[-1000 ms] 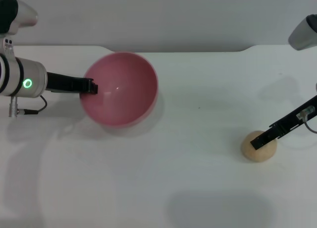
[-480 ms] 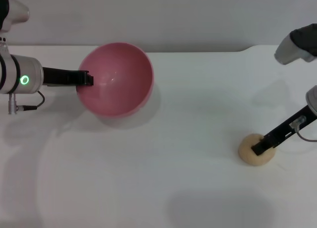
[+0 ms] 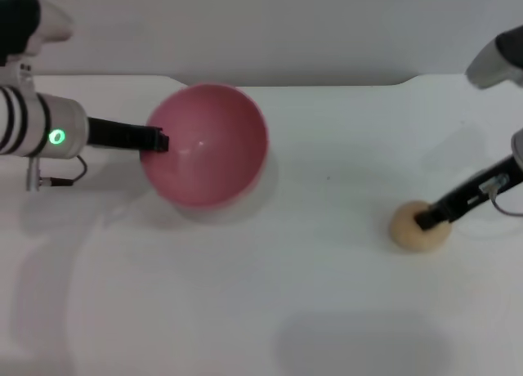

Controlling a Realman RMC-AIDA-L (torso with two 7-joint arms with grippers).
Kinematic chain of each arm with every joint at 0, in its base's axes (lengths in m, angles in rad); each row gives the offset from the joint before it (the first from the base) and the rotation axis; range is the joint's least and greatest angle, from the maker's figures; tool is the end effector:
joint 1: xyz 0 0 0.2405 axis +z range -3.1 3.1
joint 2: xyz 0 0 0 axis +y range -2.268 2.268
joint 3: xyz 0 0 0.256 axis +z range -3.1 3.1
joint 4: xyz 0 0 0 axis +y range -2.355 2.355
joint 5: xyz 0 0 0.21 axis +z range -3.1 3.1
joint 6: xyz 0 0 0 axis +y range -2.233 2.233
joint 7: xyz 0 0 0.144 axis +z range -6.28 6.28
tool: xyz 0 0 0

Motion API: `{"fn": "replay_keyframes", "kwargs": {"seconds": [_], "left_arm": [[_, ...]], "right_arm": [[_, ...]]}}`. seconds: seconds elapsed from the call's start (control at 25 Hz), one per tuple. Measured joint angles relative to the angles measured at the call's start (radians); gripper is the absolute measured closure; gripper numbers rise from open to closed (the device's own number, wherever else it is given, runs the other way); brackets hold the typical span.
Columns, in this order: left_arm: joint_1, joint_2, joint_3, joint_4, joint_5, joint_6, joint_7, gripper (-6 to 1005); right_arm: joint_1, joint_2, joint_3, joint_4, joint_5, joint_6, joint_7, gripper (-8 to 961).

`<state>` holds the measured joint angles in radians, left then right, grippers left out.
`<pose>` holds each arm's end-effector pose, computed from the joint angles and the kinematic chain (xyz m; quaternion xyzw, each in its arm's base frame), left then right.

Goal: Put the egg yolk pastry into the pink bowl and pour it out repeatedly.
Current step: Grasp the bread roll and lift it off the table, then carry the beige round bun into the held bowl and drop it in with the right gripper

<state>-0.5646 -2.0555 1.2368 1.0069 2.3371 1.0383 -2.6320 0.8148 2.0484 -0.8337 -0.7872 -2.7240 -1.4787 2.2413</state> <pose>-0.2371 0.4010 -0.0018 -0.8218 -0.4991 -0.0437 0.2715 0.2451 0.3877 0.0087 -0.8918 0.4157 -0.1255 0.1268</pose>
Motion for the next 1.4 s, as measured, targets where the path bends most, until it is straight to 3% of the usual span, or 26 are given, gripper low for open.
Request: {"fn": "replay_keyframes", "kwargs": {"seconds": [0.24,0.48,0.72,0.92,1.2,1.32,1.4], "left_arm": [[-0.053,0.0,0.043,0.004,0.004,0.087,0.0,1000],[-0.092,-0.007,0.136,0.005,0.005,0.115,-0.008,1001],[-0.113,-0.014,0.219,0.0,0.004,0.079,-0.038,1000],[-0.118,-0.015,0.229,0.002,-0.002,0.058,-0.042,1000],[-0.12,-0.015,0.232,0.0,-0.004,0.024,-0.041,1001],[-0.1,-0.013,0.233,0.004,-0.004,-0.039,-0.032,1001],[-0.073,-0.011,0.233,0.022,-0.006,-0.1,-0.029,1001]], "right_arm": [[0.007,-0.004,0.049,-0.117,0.155,-0.075,-0.068,834],[0.013,0.007,0.035,-0.27,0.443,-0.187,-0.166,885],[0.029,0.016,-0.108,-0.278,0.455,-0.208,-0.191,907],[0.035,0.027,-0.242,-0.248,0.415,-0.172,-0.164,916],[0.033,0.03,-0.255,-0.262,0.428,-0.137,-0.119,696],[0.032,0.025,-0.151,-0.273,0.429,-0.123,-0.07,635],[0.023,0.018,-0.025,-0.275,0.43,-0.118,-0.067,595]]}}
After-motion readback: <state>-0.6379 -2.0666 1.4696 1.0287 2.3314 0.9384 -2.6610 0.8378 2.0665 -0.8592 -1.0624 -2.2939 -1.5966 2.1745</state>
